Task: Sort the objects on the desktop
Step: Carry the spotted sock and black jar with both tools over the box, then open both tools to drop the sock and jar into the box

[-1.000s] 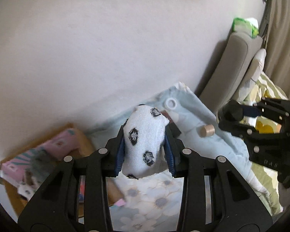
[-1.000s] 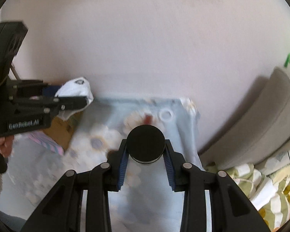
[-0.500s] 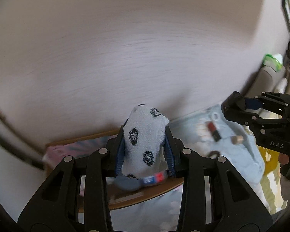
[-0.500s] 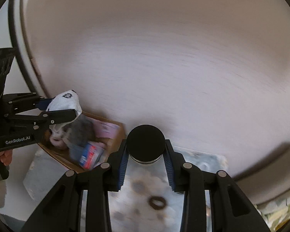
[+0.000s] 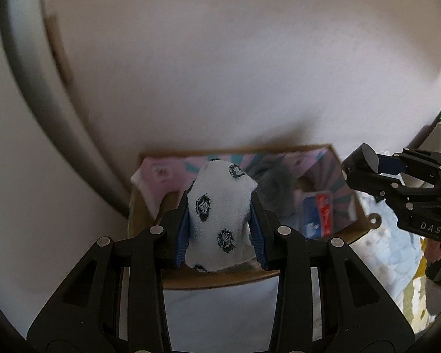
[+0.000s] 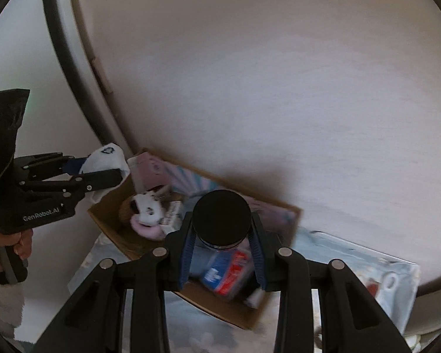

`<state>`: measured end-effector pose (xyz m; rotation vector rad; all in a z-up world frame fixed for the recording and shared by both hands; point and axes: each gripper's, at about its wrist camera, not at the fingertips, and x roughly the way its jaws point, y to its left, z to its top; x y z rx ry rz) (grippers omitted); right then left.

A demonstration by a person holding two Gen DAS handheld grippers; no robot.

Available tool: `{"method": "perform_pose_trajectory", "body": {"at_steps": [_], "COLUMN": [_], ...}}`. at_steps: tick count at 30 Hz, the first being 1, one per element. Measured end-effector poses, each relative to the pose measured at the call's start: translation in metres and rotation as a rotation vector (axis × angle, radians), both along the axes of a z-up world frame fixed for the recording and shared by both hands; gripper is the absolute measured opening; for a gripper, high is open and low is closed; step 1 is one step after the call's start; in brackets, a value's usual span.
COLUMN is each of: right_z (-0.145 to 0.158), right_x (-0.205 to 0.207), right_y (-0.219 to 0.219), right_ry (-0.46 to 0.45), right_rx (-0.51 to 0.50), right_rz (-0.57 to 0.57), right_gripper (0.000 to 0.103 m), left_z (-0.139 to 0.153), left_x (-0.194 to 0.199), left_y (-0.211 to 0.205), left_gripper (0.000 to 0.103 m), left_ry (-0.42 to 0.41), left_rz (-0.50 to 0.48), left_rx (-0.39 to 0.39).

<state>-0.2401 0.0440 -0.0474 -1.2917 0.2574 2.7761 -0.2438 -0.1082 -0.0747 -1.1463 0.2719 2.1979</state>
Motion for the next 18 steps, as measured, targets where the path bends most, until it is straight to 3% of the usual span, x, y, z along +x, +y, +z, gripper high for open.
{"method": "perform_pose_trajectory", "body": {"at_steps": [10, 18], "right_z": [-0.057, -0.066], "right_x": [-0.021, -0.025], "right_y": [-0.032, -0.035], "right_ry": [-0.081, -0.108], "right_rx": [-0.024, -0.039], "right_rz": [0.010, -0.010], "right_gripper": [0.033, 0.033], "left_z": [-0.040, -0.047], "left_x": [-0.024, -0.025], "left_y": [-0.007, -0.001], "left_gripper": [0.033, 0.033], "left_ry": [-0.062, -0.077], "left_rz": [0.010, 0.006], "left_rx": [-0.013, -0.004]}}
